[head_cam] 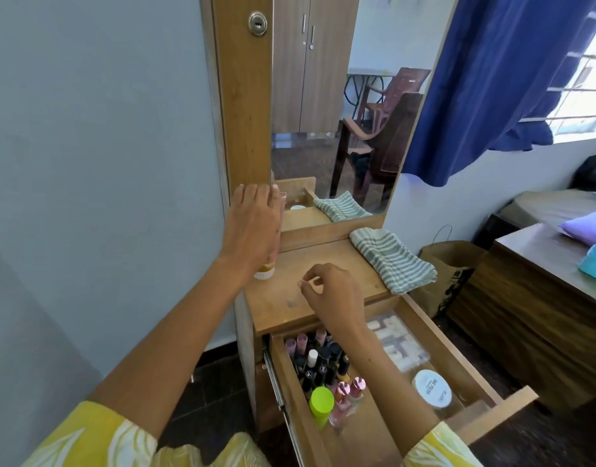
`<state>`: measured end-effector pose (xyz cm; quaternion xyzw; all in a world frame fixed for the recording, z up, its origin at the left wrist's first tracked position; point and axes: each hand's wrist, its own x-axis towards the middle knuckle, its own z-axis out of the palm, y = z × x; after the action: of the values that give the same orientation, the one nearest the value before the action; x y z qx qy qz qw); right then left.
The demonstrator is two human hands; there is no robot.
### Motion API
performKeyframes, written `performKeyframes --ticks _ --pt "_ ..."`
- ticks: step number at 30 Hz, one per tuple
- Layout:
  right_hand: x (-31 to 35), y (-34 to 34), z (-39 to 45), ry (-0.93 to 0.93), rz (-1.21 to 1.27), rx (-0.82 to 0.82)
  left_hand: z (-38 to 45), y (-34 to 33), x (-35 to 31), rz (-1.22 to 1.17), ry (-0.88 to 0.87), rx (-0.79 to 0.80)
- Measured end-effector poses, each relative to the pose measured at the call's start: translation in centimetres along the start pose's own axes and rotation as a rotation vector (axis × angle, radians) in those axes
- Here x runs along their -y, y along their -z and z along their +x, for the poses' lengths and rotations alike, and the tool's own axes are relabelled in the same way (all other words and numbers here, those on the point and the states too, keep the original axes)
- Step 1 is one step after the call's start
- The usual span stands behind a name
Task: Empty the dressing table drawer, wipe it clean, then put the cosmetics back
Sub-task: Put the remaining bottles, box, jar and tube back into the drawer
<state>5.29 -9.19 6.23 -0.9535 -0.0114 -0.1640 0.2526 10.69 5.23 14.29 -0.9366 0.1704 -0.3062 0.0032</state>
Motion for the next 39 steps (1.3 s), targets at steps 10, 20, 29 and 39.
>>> performKeyframes --ticks 10,20,29,39 --pt "-1.7 0.7 -2.4 0.025 0.149 -0.12 -2.1 2.6 -2.7 -0.308 -0.116 -0.219" --pt "-4.4 2.8 -6.4 -0.01 0.228 -0.458 -5.8 6.0 -9.5 -0.931 0.118 -0.29" --pt "-8.3 4.7 -8.4 0.14 0.194 -0.39 -8.5 4.6 -12.0 -1.135 0.316 -0.223" --pt "-12.6 10.3 -7.3 0.129 0.089 0.484 -11.8 -1.0 -8.7 -0.631 0.082 0.344"
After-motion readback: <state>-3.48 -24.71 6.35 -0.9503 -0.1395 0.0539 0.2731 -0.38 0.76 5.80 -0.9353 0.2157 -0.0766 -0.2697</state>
